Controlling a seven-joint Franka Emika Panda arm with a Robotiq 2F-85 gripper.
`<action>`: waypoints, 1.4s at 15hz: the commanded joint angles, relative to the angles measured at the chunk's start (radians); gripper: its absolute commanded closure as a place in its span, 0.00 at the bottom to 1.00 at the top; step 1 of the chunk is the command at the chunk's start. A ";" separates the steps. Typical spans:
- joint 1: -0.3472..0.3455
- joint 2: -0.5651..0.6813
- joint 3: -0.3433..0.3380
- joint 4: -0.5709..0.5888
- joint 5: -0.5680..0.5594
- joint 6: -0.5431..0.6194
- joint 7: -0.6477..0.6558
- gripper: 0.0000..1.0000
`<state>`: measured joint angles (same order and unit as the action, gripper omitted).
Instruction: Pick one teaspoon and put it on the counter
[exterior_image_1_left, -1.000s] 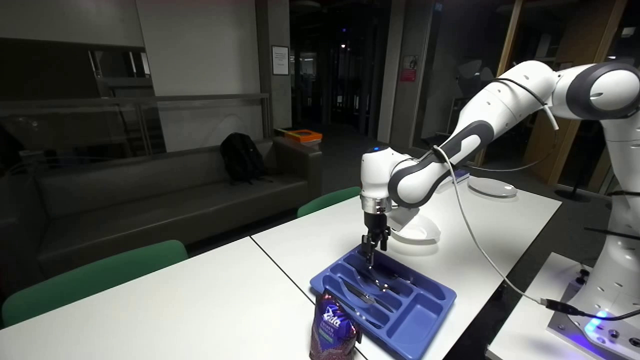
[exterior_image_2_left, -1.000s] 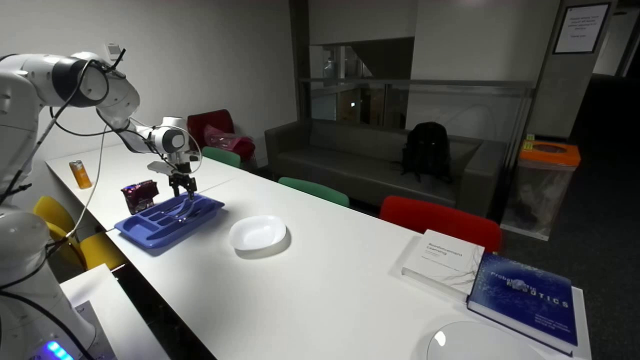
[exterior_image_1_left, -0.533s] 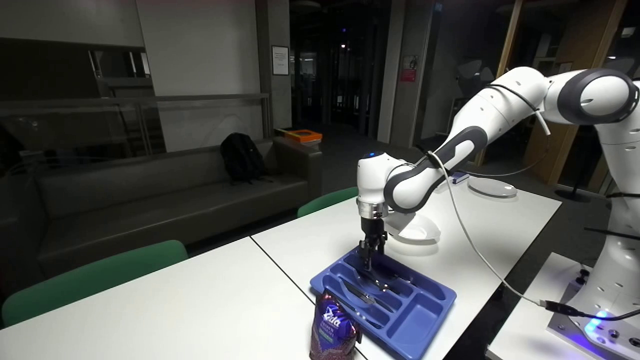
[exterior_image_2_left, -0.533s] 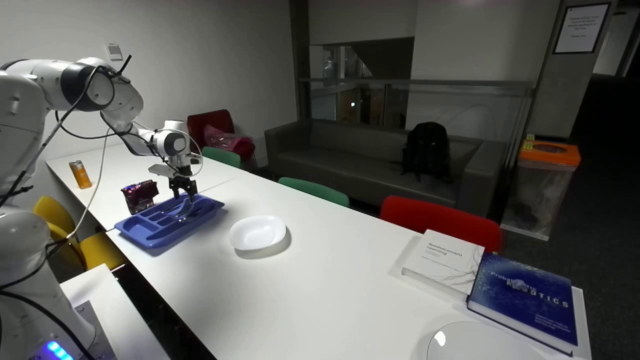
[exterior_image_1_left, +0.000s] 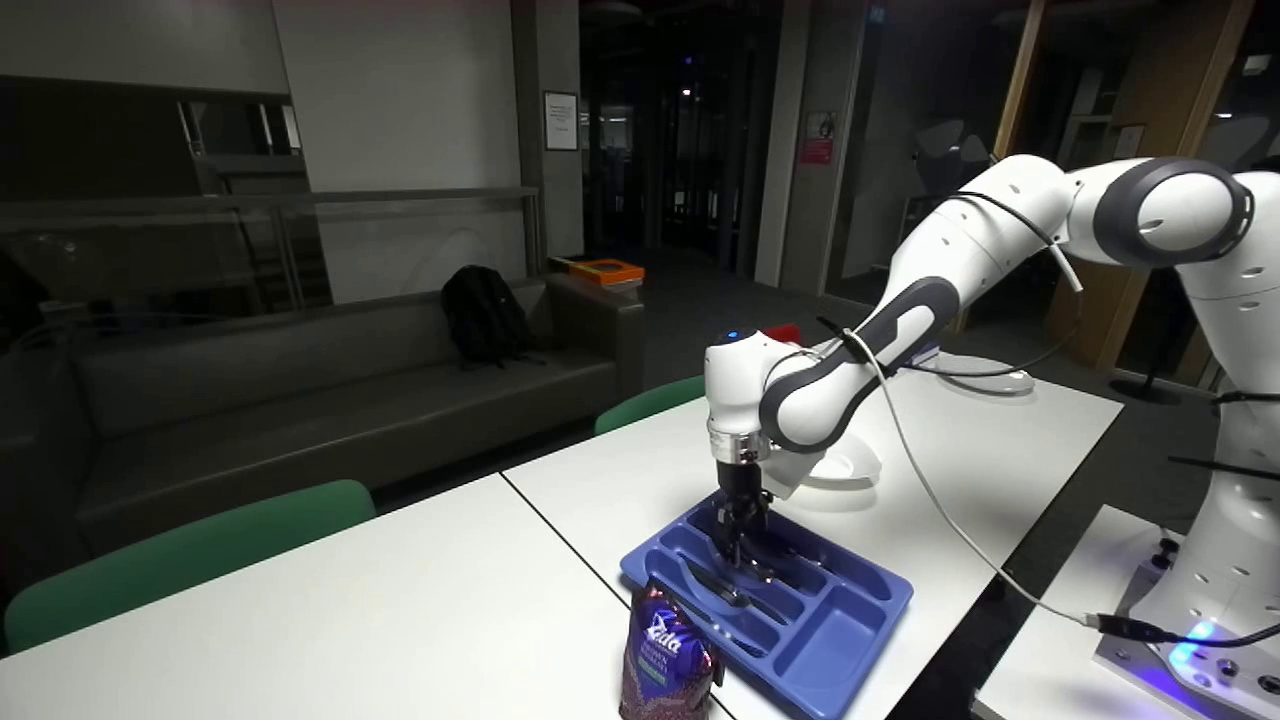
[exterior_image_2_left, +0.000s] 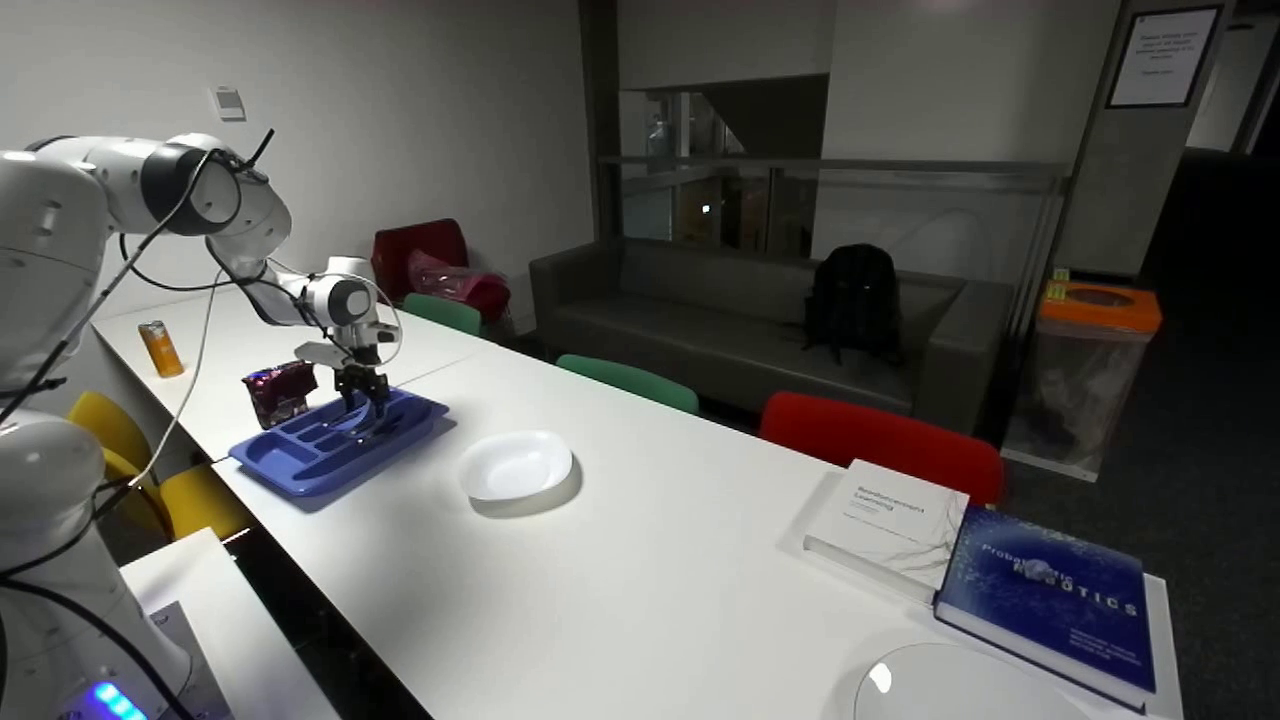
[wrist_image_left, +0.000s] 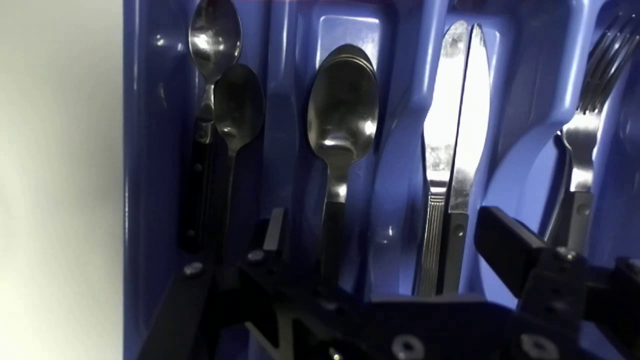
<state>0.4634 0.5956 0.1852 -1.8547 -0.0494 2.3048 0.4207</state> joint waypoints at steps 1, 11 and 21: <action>0.024 0.005 -0.026 0.000 -0.008 -0.011 0.049 0.02; 0.028 0.016 -0.047 -0.023 0.018 0.064 0.185 0.00; 0.031 0.032 -0.072 -0.026 0.008 0.093 0.229 0.00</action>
<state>0.4866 0.6393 0.1311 -1.8633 -0.0433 2.3727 0.6223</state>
